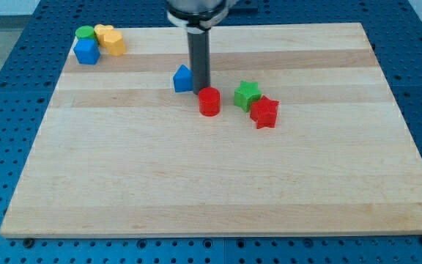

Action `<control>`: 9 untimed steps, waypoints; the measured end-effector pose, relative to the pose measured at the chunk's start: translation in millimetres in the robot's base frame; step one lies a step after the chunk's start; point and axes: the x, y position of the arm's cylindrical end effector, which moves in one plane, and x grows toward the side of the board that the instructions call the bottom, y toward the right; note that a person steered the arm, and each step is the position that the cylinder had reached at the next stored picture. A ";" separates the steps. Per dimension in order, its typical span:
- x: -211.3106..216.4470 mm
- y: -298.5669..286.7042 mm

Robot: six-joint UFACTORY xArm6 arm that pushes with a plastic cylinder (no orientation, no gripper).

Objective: Move the blue triangle into the yellow hexagon

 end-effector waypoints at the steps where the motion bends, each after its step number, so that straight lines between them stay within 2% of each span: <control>1: -12.8 -11.9; 3: -60.6 -49.9; 7: -119.4 -46.8; 9: -121.4 -91.6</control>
